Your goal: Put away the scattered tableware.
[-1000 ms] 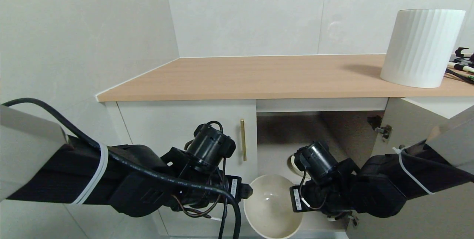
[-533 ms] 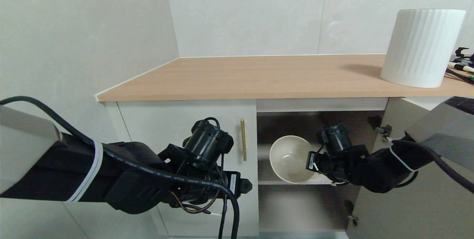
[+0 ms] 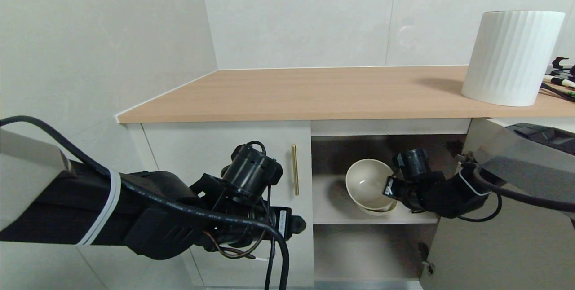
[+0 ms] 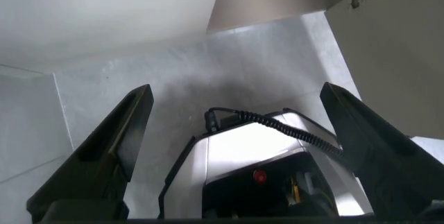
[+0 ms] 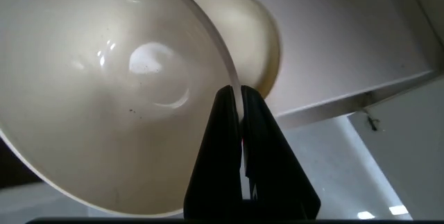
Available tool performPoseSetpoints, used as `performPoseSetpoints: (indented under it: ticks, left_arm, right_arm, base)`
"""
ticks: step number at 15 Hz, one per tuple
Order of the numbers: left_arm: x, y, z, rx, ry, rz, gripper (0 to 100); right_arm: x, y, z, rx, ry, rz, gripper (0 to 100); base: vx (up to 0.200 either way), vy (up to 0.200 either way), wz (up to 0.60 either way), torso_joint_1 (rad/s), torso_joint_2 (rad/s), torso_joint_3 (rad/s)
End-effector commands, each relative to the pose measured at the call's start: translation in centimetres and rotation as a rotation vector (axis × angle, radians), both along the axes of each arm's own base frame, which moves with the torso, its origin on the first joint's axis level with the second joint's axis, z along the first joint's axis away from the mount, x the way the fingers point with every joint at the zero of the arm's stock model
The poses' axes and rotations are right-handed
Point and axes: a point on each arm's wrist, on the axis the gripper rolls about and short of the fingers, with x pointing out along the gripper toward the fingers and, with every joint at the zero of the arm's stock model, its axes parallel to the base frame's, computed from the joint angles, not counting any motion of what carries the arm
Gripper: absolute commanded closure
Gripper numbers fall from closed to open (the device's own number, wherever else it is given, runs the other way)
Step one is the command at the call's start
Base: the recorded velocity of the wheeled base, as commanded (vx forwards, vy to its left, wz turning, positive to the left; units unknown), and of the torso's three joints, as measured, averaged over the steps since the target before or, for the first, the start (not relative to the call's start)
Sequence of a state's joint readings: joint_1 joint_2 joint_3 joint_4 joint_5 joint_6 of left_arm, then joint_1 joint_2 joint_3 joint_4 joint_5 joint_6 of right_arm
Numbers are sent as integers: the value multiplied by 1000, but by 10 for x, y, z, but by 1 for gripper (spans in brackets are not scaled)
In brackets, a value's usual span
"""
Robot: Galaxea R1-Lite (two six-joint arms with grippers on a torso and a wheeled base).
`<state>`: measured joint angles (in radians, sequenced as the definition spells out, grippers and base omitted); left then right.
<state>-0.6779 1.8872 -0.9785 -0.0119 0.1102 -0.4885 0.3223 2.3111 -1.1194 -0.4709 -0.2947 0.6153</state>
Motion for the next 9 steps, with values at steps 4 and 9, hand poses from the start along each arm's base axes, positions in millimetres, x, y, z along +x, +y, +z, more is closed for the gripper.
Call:
performPoseSetpoints:
  ticks: [4, 9]
  left_arm:
    - [0, 0, 0, -3, 2, 5, 0]
    - [1, -1, -1, -2, 5, 7, 0]
  right_arm:
    - [20, -13, -24, -21, 17, -55, 100]
    - [28, -14, -31, -30, 28, -63, 100]
  base:
    - [0, 0, 0, 0, 0, 0]
    - [0, 0, 0, 0, 0, 0]
